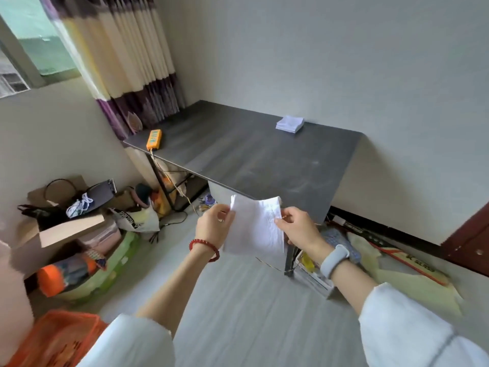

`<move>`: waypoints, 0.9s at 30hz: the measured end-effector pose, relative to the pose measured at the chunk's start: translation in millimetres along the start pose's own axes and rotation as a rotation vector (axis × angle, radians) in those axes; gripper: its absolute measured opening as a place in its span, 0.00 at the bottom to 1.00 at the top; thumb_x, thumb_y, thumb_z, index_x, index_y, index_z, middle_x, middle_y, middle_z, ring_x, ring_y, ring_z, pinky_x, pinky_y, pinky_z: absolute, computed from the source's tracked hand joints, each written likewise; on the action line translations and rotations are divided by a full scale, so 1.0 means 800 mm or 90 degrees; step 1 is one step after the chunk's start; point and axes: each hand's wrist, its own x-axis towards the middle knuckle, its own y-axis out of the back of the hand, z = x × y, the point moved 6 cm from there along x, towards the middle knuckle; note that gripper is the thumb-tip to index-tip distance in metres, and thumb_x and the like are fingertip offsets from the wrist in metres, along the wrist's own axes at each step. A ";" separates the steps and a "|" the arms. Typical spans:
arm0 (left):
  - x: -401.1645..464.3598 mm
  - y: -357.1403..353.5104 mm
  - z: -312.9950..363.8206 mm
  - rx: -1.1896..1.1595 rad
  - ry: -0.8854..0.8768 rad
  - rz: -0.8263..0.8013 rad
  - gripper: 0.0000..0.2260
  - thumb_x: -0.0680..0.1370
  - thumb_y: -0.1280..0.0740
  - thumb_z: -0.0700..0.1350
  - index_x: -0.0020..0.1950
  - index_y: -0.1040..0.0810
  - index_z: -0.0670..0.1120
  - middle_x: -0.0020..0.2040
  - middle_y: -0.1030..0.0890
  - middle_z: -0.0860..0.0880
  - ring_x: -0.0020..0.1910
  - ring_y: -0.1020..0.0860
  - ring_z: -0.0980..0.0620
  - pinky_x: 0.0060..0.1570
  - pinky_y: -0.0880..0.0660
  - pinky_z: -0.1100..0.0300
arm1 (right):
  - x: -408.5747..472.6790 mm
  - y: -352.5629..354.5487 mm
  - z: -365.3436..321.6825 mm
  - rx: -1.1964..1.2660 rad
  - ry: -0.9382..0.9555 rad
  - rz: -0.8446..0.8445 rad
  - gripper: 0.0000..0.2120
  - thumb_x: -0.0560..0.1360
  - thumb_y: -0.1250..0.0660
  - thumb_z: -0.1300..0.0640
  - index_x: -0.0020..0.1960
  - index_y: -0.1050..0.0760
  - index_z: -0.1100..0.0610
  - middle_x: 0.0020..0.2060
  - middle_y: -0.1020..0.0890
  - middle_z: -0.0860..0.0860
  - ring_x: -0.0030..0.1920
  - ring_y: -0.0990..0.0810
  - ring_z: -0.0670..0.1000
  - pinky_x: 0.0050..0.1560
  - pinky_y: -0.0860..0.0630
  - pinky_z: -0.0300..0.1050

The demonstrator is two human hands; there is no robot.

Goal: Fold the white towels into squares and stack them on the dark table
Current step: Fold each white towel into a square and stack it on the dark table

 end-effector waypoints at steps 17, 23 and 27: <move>0.563 -0.239 0.033 -0.006 0.021 -0.293 0.08 0.76 0.36 0.43 0.52 0.21 0.45 0.49 0.19 0.48 0.47 0.23 0.52 0.46 0.30 0.63 | 0.535 0.045 0.041 0.093 -0.235 0.052 0.11 0.74 0.40 0.63 0.50 0.26 0.71 0.37 0.28 0.62 0.37 0.30 0.50 0.31 0.33 0.37; 0.759 -0.320 0.084 -0.058 0.052 -0.251 0.09 0.76 0.36 0.44 0.54 0.21 0.45 0.50 0.19 0.49 0.50 0.23 0.51 0.50 0.28 0.60 | 0.720 0.087 0.047 0.128 -0.250 0.175 0.12 0.75 0.40 0.63 0.51 0.28 0.73 0.42 0.24 0.68 0.36 0.30 0.54 0.34 0.33 0.44; 0.871 -0.380 0.124 -0.089 0.028 -0.248 0.09 0.76 0.37 0.46 0.52 0.21 0.47 0.46 0.20 0.52 0.46 0.24 0.52 0.47 0.29 0.61 | 0.831 0.122 0.055 0.127 -0.244 0.254 0.13 0.74 0.41 0.63 0.50 0.30 0.74 0.46 0.25 0.70 0.43 0.29 0.70 0.39 0.34 0.46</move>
